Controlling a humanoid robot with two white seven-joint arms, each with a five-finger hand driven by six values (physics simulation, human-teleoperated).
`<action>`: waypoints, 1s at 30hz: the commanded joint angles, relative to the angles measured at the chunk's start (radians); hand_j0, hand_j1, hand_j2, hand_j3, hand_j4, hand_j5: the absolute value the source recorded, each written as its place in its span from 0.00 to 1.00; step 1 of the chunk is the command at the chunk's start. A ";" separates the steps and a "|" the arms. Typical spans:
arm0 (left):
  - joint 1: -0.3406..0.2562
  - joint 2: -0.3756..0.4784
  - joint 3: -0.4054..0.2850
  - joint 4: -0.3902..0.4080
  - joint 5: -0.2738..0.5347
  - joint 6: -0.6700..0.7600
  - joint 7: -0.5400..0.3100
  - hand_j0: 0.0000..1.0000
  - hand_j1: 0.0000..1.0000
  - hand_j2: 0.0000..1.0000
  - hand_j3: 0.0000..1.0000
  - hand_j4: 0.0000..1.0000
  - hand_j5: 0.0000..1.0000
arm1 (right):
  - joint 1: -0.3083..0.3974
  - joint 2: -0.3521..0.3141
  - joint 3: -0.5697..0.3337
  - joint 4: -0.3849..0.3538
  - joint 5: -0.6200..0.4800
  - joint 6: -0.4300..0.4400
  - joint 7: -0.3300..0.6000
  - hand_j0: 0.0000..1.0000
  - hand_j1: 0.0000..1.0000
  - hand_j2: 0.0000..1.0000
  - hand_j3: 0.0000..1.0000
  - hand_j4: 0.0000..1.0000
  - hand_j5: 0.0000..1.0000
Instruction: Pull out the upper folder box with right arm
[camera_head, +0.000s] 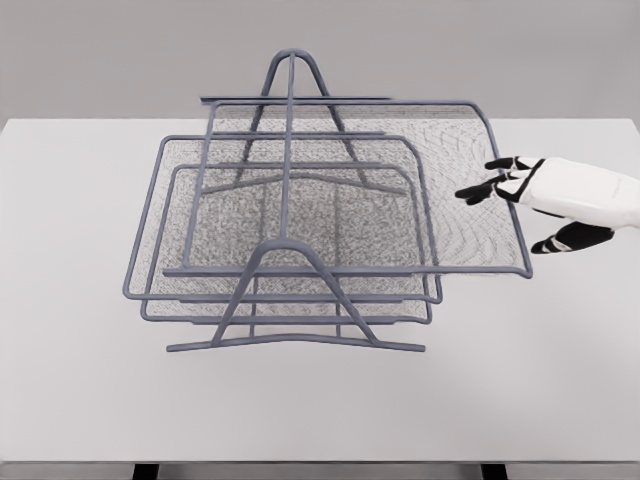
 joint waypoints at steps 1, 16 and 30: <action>0.000 0.000 0.000 -0.001 0.000 0.000 0.000 1.00 1.00 1.00 1.00 1.00 1.00 | 0.000 -0.021 0.010 0.020 0.214 -0.032 0.003 1.00 1.00 1.00 1.00 1.00 1.00; 0.000 0.000 0.000 0.001 0.000 0.000 0.000 1.00 1.00 1.00 1.00 1.00 1.00 | -0.089 -0.107 0.010 0.014 0.209 -0.032 0.000 1.00 1.00 1.00 1.00 1.00 1.00; 0.000 0.000 0.000 0.001 0.000 0.000 0.000 1.00 1.00 1.00 1.00 1.00 1.00 | -0.161 -0.103 0.010 0.014 0.115 -0.032 0.000 1.00 1.00 1.00 1.00 1.00 1.00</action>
